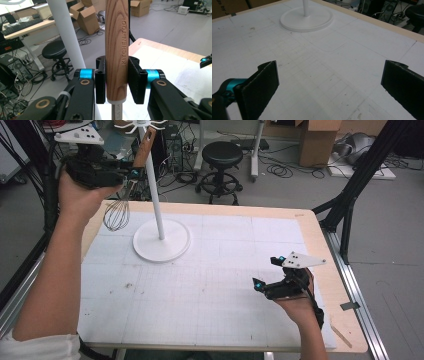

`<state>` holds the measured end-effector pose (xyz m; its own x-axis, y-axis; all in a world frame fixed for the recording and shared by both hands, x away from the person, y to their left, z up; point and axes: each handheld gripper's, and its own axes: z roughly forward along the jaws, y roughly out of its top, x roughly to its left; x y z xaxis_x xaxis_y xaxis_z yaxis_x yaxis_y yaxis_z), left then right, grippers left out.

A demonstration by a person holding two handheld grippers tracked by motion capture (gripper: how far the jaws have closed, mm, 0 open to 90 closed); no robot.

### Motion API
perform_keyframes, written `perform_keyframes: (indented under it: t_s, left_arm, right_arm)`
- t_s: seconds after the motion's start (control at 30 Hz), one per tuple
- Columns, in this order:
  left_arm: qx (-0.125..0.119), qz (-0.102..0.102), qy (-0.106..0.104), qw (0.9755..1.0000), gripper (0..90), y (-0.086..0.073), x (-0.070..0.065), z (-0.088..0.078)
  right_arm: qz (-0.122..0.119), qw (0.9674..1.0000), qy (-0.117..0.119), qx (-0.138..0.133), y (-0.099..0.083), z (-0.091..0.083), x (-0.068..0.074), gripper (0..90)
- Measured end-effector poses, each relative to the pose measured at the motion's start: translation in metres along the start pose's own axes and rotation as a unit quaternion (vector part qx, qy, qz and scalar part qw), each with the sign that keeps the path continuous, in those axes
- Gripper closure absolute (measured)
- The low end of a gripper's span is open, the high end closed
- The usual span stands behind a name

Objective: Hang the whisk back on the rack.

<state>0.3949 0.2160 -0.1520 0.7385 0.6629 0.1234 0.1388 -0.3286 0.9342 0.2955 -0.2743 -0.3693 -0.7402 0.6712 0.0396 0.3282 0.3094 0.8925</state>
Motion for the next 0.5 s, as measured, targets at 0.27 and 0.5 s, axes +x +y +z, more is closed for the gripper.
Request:
perform_keyframes:
  t_s: [0.27,0.5]
  left_arm:
    - [-0.008,-0.005,0.005,0.9999,70.6,0.0006,0.0014,-0.0034]
    - [-0.001,-0.011,0.015,0.9998,70.7,-0.0013,0.0049,-0.0011]
  right_arm:
    - [-0.001,1.0000,0.000,0.001,0.0001,0.0007,-0.0003,0.3]
    - [-0.001,1.0000,0.000,0.001,0.0002,0.0004,0.0000,0.3]
